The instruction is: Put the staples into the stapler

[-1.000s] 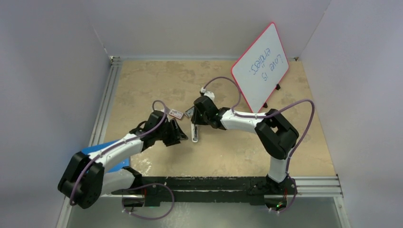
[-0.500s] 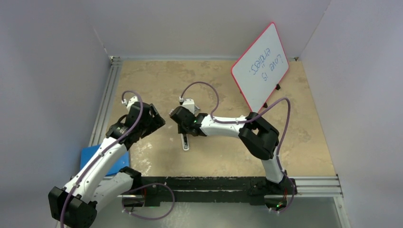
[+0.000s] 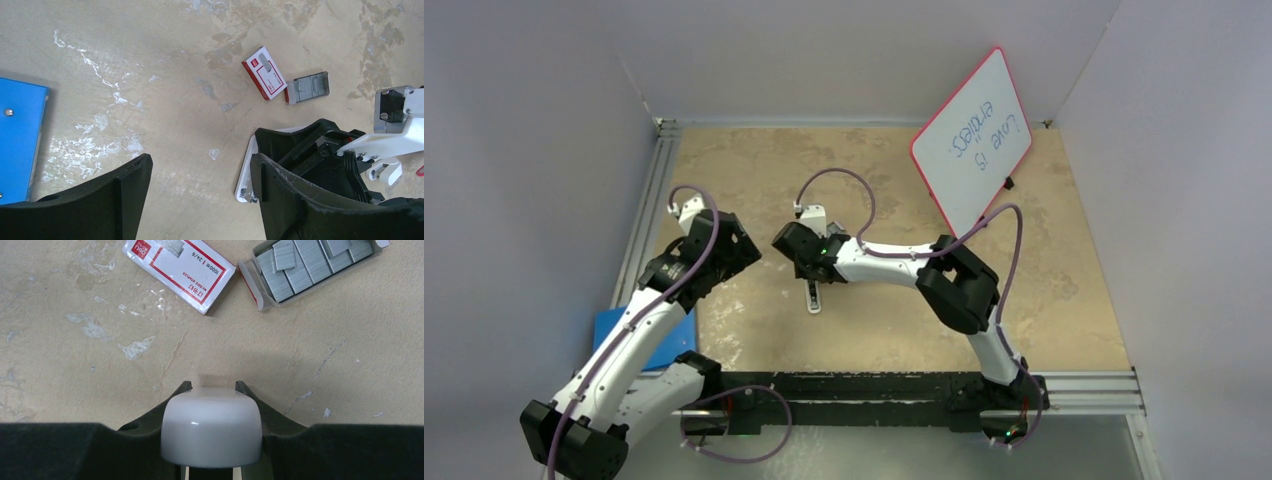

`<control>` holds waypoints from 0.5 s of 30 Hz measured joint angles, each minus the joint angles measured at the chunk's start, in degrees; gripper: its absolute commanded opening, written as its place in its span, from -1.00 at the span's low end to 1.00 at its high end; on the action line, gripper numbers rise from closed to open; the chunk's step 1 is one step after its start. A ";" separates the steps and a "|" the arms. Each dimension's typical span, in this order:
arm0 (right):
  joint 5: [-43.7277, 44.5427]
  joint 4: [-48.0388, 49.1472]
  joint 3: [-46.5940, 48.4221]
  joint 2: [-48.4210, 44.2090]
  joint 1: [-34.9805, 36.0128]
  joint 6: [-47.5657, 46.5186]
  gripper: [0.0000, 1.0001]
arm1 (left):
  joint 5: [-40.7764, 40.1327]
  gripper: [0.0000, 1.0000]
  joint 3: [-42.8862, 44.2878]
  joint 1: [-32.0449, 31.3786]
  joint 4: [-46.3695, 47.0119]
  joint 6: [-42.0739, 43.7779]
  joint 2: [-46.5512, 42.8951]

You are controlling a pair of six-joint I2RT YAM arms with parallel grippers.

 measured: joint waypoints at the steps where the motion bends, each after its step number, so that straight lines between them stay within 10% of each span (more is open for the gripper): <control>1: 0.00 -0.20 0.26 0.13 0.02 -0.17 -0.25 | 0.00 0.44 0.00 0.00 -0.02 0.15 0.15; 15: -0.52 0.28 0.28 -0.20 0.07 -1.05 0.21 | 2.32 0.47 1.66 0.00 0.11 2.99 2.19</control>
